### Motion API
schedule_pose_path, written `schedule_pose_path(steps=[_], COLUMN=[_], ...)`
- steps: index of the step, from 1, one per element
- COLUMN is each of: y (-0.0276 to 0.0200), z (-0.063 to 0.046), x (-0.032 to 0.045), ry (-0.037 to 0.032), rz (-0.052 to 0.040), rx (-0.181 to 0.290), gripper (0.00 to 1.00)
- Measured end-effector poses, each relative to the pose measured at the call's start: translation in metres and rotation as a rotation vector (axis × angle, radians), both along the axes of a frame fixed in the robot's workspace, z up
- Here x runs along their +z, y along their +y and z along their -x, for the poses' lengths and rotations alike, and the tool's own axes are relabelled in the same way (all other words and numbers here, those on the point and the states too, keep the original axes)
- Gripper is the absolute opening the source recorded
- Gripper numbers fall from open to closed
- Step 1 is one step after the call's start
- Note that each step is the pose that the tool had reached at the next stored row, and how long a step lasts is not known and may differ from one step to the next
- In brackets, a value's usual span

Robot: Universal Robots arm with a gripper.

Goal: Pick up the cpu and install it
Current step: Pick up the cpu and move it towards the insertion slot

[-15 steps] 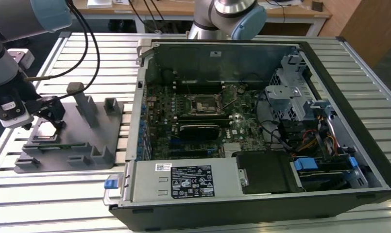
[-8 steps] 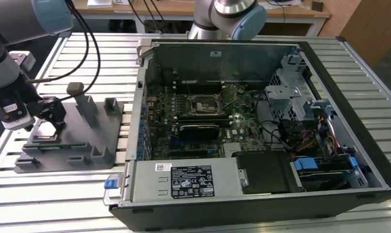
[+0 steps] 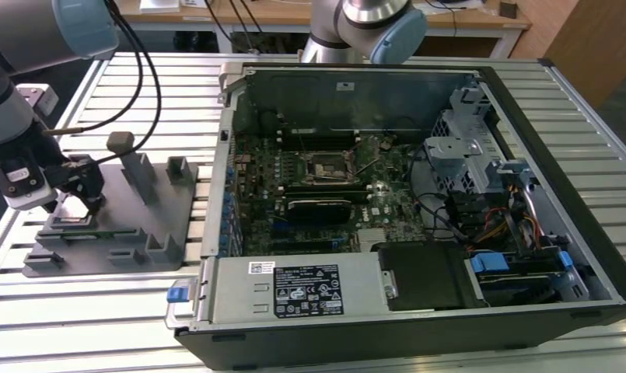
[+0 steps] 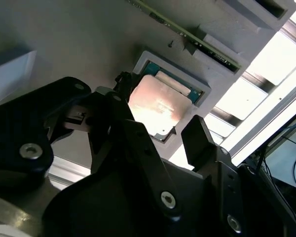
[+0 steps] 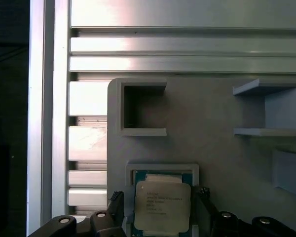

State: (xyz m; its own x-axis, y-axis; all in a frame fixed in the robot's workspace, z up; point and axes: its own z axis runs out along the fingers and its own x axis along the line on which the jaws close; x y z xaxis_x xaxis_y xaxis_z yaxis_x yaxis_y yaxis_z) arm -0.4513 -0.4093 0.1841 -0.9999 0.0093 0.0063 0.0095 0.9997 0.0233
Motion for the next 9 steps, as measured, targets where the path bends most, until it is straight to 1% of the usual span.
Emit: schedule_pose_path(steps=[2, 3, 9], y=[0.0000, 0.0000, 0.0000], z=[-0.0001, -0.0001, -0.0020], x=[-0.0007, -0.0010, -0.0015], ry=[-0.0001, 0.0000, 0.0000], rz=[0.0016, 0.0027, 0.0044], rx=[0.000, 0.000, 0.000], gripper=[0.67, 0.60, 0.60])
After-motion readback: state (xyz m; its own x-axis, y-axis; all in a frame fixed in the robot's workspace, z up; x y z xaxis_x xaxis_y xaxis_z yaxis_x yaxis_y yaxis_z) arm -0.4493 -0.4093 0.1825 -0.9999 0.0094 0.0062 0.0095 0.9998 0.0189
